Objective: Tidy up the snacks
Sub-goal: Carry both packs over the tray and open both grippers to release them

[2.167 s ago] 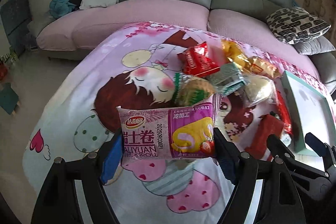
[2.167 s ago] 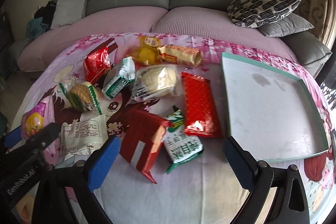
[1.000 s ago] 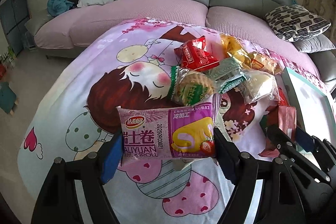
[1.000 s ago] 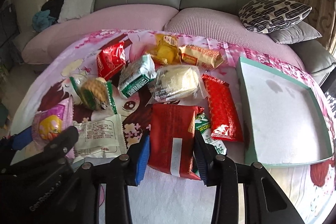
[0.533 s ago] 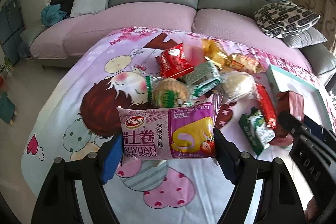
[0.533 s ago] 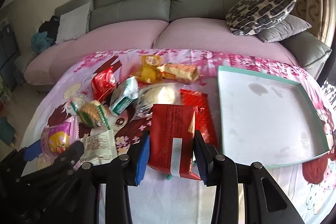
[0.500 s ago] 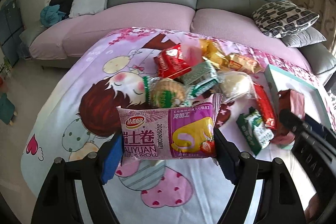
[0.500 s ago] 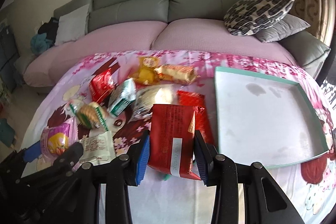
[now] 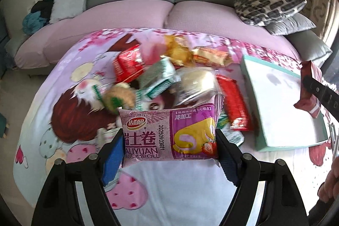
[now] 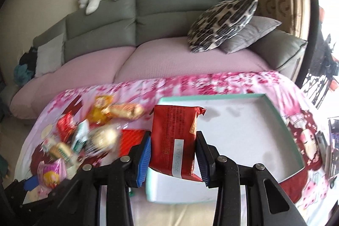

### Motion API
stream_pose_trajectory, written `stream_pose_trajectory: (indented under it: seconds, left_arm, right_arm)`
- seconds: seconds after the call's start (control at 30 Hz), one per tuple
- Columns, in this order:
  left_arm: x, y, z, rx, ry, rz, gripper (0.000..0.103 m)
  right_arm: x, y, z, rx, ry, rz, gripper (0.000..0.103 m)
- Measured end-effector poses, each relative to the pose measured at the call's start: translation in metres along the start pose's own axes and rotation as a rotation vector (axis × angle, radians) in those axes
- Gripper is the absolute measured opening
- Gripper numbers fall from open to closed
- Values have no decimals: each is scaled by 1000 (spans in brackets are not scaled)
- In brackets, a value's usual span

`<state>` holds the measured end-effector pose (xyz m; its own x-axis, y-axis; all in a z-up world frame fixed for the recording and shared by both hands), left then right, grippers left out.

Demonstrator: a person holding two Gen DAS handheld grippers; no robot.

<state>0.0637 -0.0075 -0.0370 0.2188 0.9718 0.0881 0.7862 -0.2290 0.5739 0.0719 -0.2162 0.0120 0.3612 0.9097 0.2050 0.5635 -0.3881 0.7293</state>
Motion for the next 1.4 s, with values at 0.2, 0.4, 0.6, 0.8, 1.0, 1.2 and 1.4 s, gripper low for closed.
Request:
stream_pose_trajectory:
  seconds: [0.2, 0.4, 0.6, 0.8, 1.0, 1.2, 1.4]
  left_arm:
    - [-42, 31, 1, -22, -64, 46, 81]
    - [-93, 67, 15, -29, -139, 96, 81]
    - [-135, 98, 42, -13, -199, 103, 81]
    - [-167, 113, 71, 35, -225, 130, 81]
    - [-192, 123, 92, 58, -226, 167, 81]
    - [-209, 128, 106, 82, -219, 193, 81]
    - [-216, 132, 119, 103, -210, 193, 82]
  right_arm:
    - [-49, 24, 14, -25, -51, 89, 42]
    - [-93, 32, 34, -30, -96, 145, 42]
    - [-128, 41, 47, -28, -124, 191, 42]
    - [-151, 34, 67, 17, -151, 232, 42]
    - [-167, 31, 74, 28, -168, 257, 42]
    - [-179, 30, 80, 34, -187, 277, 42]
    - [-185, 30, 85, 39, -196, 284, 42]
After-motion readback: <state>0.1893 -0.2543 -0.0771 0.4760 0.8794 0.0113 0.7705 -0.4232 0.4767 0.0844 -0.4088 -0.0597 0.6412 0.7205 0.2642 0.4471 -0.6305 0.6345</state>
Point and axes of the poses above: each gripper's, at about its wrist camera, not at the fingertips, and z roughly the way its jaws point, x to its left, y to its top, the point moved 8 cm from there along z, roughly the way its jaws point, and after that the axes turned 11 degrees about z, right-handed, at the moved point
